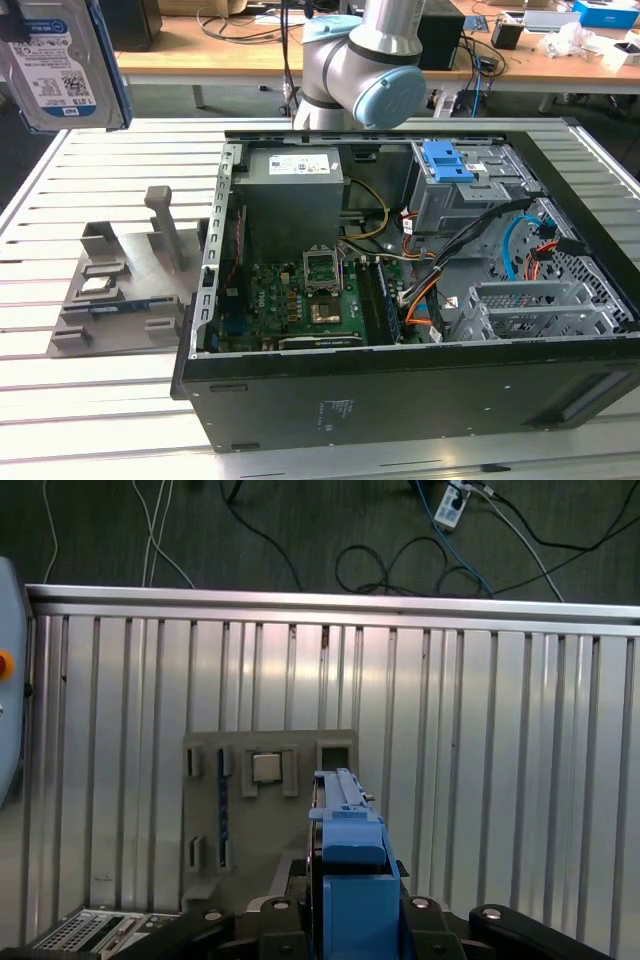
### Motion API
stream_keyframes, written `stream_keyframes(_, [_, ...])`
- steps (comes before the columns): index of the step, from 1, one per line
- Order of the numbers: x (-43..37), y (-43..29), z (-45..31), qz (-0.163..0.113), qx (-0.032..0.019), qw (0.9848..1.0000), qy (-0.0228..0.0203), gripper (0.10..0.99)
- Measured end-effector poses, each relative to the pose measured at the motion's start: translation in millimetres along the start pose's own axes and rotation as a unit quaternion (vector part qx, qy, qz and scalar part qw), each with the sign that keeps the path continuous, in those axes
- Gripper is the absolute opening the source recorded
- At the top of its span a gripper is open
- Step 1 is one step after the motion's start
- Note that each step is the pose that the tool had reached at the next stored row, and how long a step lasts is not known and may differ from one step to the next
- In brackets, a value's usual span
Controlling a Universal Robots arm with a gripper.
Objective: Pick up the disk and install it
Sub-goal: 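Pick up the disk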
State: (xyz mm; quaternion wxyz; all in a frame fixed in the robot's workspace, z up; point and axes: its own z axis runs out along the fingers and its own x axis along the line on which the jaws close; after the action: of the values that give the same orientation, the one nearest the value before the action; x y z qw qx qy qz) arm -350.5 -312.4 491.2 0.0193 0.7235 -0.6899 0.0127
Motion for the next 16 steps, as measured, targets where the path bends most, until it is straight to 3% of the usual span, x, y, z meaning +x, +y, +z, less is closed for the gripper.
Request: stream_keyframes(16, [1.0, 0.2, -20.8, 0.0, 0.0, 1.0, 0.0, 0.365])
